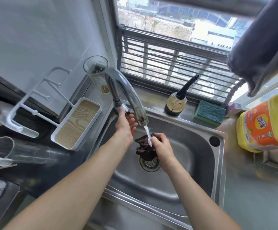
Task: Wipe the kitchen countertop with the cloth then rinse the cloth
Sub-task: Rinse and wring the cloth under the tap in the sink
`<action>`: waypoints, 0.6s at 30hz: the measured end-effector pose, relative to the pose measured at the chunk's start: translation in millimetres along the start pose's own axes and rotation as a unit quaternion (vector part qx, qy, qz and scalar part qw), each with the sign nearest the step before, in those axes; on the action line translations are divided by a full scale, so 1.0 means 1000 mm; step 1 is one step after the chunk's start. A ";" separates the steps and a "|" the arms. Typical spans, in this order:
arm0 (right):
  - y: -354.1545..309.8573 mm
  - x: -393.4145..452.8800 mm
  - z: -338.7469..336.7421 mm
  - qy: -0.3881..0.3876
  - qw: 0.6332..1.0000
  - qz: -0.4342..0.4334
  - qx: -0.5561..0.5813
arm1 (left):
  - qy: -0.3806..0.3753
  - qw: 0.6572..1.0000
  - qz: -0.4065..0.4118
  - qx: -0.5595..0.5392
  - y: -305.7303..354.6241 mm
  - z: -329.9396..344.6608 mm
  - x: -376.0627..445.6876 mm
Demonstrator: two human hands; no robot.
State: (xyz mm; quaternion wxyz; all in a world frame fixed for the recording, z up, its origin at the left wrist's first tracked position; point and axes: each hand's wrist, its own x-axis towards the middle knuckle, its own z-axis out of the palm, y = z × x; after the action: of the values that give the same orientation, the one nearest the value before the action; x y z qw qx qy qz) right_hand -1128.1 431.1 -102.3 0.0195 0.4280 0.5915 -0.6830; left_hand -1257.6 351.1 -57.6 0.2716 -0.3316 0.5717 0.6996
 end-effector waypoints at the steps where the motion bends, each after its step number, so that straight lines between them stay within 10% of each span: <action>1: 0.002 0.001 0.000 0.000 1.000 -0.020 -0.016 | 0.018 1.000 -0.002 -0.005 -0.001 0.003 0.000; 11: 0.020 -0.003 -0.005 -0.013 0.988 -0.134 -0.080 | 0.081 0.996 0.020 -0.025 -0.007 0.014 0.000; 15: 0.009 -0.005 -0.004 -0.005 0.983 -0.172 -0.068 | -0.114 0.986 0.043 0.112 -0.018 -0.021 0.010; 18: -0.007 -0.006 -0.002 0.013 0.979 -0.200 -0.042 | -0.304 0.914 0.034 0.266 -0.037 -0.053 0.008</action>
State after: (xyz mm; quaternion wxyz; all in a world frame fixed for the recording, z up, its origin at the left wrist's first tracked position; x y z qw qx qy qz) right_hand -1127.3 432.6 -92.9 -0.1071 0.3082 0.6939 -0.6419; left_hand -1226.0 306.6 -93.3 0.4865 0.0008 0.6372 0.5978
